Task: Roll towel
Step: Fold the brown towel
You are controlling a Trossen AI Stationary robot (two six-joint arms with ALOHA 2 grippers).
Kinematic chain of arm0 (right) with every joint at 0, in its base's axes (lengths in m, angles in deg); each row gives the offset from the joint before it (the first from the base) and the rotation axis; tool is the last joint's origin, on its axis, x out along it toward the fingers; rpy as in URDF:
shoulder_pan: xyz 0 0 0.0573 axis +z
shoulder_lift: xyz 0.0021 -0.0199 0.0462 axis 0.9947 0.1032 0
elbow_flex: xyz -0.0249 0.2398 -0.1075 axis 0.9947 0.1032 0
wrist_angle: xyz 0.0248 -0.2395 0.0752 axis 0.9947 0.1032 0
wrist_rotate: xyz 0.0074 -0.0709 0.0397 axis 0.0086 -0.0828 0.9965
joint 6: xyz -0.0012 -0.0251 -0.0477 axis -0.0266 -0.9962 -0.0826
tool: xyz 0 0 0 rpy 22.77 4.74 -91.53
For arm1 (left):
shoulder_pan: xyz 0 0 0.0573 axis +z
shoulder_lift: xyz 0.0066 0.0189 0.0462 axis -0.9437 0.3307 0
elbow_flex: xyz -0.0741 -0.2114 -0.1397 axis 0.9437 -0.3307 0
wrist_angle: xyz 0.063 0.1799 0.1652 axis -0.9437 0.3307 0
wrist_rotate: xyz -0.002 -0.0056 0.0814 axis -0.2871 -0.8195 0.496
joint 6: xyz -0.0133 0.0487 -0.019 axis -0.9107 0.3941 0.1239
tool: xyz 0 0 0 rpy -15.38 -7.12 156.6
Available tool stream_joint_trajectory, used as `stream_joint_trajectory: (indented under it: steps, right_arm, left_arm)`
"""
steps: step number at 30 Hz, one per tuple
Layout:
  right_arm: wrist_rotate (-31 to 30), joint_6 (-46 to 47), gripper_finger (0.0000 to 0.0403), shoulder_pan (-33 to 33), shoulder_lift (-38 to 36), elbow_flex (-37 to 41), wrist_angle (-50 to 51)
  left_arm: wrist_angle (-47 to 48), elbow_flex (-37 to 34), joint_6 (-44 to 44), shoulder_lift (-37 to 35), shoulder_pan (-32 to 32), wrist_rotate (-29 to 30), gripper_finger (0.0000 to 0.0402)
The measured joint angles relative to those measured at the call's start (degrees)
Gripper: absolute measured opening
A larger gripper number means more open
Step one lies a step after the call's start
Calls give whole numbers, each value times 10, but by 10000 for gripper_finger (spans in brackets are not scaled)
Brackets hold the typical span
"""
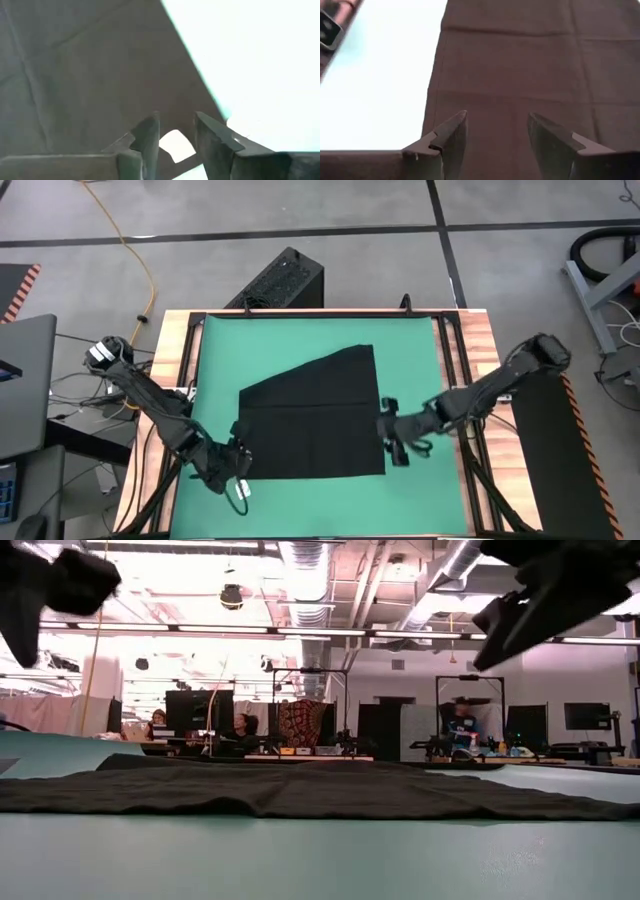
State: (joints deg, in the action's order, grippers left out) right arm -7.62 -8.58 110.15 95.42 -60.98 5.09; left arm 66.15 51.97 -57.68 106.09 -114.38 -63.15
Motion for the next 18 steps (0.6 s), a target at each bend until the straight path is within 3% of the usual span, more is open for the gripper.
stream_joint_trajectory:
  steps: [6,10,18]
  right_arm:
    - [-21,-16,252,53,111,-4,-77]
    - [-21,-6,271,64,168,-11,-92]
    - [-27,13,277,104,217,-13,-163]
  left_arm:
    - [11,4,-83,0,-24,-3,153]
    - [9,4,-123,8,-51,27,166]
    - [-5,4,-154,125,-124,40,167]
